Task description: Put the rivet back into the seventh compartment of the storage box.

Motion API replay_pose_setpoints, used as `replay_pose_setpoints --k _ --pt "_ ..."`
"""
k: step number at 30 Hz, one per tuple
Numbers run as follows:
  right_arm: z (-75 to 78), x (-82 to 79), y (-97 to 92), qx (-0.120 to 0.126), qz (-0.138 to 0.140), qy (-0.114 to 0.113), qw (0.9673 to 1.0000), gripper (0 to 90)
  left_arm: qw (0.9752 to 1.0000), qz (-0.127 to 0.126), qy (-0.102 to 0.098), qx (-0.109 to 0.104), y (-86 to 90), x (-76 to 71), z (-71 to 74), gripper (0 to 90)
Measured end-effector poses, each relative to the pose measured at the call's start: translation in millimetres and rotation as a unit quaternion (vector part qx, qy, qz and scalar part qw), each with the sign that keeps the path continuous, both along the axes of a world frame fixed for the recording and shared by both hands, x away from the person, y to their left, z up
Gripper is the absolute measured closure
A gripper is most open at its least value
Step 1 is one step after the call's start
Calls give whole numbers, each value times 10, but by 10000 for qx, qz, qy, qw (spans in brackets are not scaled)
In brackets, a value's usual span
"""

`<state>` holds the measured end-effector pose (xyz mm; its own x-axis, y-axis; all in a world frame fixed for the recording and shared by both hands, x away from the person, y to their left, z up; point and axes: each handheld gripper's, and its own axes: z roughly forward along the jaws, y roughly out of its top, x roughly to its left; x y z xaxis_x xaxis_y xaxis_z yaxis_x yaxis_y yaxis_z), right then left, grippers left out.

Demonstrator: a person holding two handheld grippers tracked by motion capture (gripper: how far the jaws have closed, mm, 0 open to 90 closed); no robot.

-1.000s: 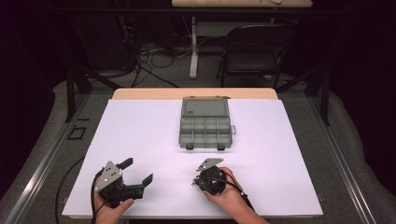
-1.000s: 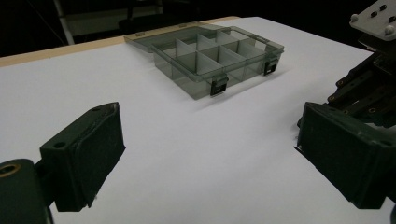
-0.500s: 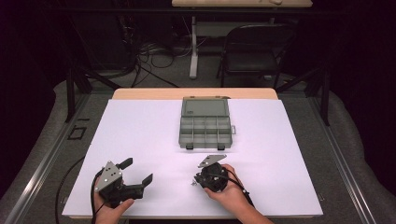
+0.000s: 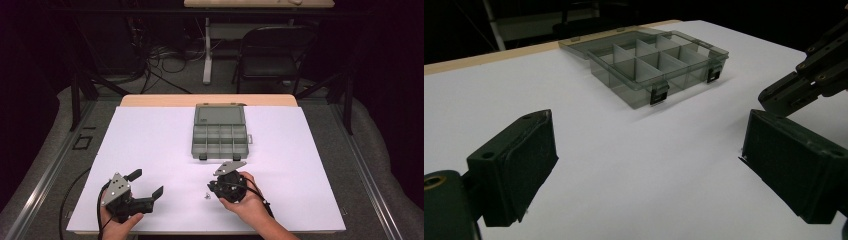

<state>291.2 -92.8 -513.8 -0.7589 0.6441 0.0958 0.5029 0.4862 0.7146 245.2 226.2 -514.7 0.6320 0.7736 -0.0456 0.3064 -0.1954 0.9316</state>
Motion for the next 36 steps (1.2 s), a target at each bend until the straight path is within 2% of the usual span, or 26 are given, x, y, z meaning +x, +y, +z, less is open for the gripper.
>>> replay_pose_setpoints --k 3,4,7,10,13,18,19,20,26,36 --pt "41 -7 0 82 18 -75 9999 836 10000 19 -24 -11 -1 0 -1 72" --pt "68 -12 -6 15 45 -37 10000 836 10000 17 -21 -11 0 1 -1 72" --pt "82 -13 -2 78 33 -107 9999 836 10000 6 -7 9 1 1 0 73" --pt "120 -5 -17 9 40 -99 9999 837 10000 17 -19 1 -1 -1 1 72" --pt "126 7 -28 89 21 -170 9998 836 10000 10 -12 6 1 -1 1 72" --pt "162 15 -59 19 2 -172 9999 836 10000 26 -29 -8 -1 -1 0 73" --pt "161 19 -63 89 -12 -212 9997 837 10000 28 -34 -7 0 -1 0 72" --pt "187 27 -87 42 -15 -192 9998 836 10000 31 -34 -9 0 -1 0 73" --pt "244 67 -158 123 -101 -228 9996 837 10000 29 -35 -12 -1 -1 0 73" --pt "360 176 -276 191 -255 -371 9988 837 10000 35 -48 -23 0 0 0 73"
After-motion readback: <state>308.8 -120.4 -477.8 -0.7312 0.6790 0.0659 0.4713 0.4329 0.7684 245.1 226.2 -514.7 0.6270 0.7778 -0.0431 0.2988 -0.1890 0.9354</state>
